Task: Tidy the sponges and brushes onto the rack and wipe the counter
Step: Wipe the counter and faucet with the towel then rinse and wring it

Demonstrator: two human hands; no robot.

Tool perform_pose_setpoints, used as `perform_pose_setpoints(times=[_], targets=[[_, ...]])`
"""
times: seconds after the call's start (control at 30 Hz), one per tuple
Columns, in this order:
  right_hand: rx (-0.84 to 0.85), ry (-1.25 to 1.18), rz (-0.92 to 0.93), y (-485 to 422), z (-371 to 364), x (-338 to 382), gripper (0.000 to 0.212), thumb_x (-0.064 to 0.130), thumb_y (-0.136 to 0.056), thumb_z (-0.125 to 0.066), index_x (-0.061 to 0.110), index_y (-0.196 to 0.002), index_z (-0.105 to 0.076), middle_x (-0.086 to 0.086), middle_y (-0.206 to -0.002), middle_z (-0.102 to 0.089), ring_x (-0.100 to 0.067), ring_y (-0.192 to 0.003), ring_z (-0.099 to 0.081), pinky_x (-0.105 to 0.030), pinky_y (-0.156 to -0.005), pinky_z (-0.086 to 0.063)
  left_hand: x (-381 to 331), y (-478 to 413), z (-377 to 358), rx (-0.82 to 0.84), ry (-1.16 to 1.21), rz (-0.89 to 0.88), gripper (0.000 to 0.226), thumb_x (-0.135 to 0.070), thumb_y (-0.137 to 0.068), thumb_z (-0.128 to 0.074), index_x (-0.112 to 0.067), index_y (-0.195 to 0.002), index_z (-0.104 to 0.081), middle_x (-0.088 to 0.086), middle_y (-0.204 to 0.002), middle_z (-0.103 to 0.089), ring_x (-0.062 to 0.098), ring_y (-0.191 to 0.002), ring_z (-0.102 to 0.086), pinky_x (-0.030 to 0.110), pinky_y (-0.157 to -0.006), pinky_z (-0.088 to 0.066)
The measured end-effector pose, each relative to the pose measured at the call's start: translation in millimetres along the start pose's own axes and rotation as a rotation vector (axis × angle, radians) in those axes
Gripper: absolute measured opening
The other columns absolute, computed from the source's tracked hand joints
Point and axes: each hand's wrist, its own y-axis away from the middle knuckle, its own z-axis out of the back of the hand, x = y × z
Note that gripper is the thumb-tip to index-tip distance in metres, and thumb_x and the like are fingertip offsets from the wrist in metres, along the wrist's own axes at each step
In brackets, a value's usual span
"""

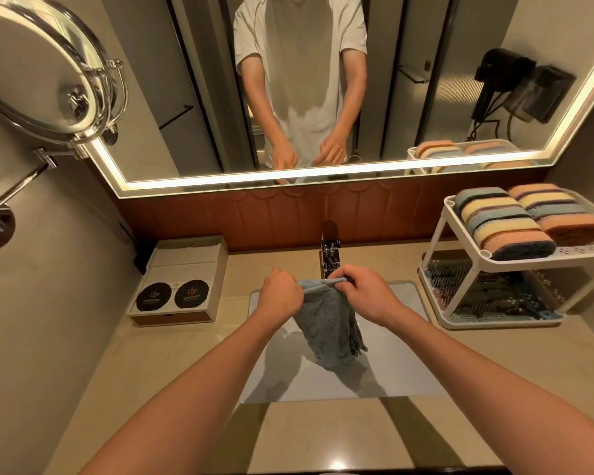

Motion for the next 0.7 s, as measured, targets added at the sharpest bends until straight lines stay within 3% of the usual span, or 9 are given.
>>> perform_pose_setpoints(times=[0.13,0.27,0.37,0.53,0.7], targets=[[-0.028,0.003,-0.012,-0.4,2.3,-0.9,0.021,0.021,-0.104,-0.05,0.027,-0.109,-0.07,0.012,-0.097,-0.068,-0.007,-0.092,-0.061,-0.04,-0.083,-0.058,-2.9,5.1,3.0,-0.006,0.023,-0.004,0.023,-0.011,-0.094,-0.051,-0.005,-0.099,-0.073,0.012,-0.102,-0.064,0.027,-0.089,-0.061,0.037,-0.072,-0.052],[-0.036,-0.027,-0.005,-1.1,5.8,-2.9,0.021,0.02,-0.104,-0.05,0.027,-0.106,-0.07,0.013,-0.094,-0.067,-0.007,-0.09,-0.061,-0.04,-0.081,-0.058,-0.9,9.9,2.4,-0.026,0.187,0.068,0.018,-0.013,-0.09,-0.056,-0.01,-0.073,-0.063,0.008,-0.076,-0.061,0.019,-0.064,-0.055,0.029,-0.051,-0.041],[-0.045,-0.041,-0.002,-2.4,8.1,-4.4,0.021,0.02,-0.104,-0.05,0.028,-0.105,-0.07,0.014,-0.097,-0.067,-0.005,-0.094,-0.061,-0.038,-0.083,-0.058,1.3,9.1,4.1,-0.061,0.258,0.107,0.031,-0.026,-0.094,-0.067,-0.015,-0.066,-0.06,0.01,-0.074,-0.067,0.02,-0.063,-0.056,0.029,-0.054,-0.041],[-0.05,-0.016,0.017,-1.6,11.5,-4.2,0.021,0.02,-0.104,-0.05,0.027,-0.106,-0.07,0.016,-0.097,-0.066,-0.003,-0.095,-0.059,-0.031,-0.083,-0.055,9.5,-1.7,7.0,-0.049,0.354,0.143,0.04,-0.036,-0.087,-0.076,-0.009,-0.061,-0.065,0.012,-0.067,-0.07,0.025,-0.061,-0.061,0.035,-0.058,-0.048],[-0.044,-0.011,0.028,-0.8,13.6,-3.6,0.022,0.02,-0.104,-0.05,0.028,-0.107,-0.07,0.018,-0.096,-0.065,-0.001,-0.094,-0.059,-0.027,-0.081,-0.052,11.9,1.9,3.3,0.005,0.226,0.075,0.042,-0.039,-0.091,-0.071,-0.01,-0.062,-0.066,0.005,-0.058,-0.057,0.021,-0.056,-0.051,0.029,-0.053,-0.039]])
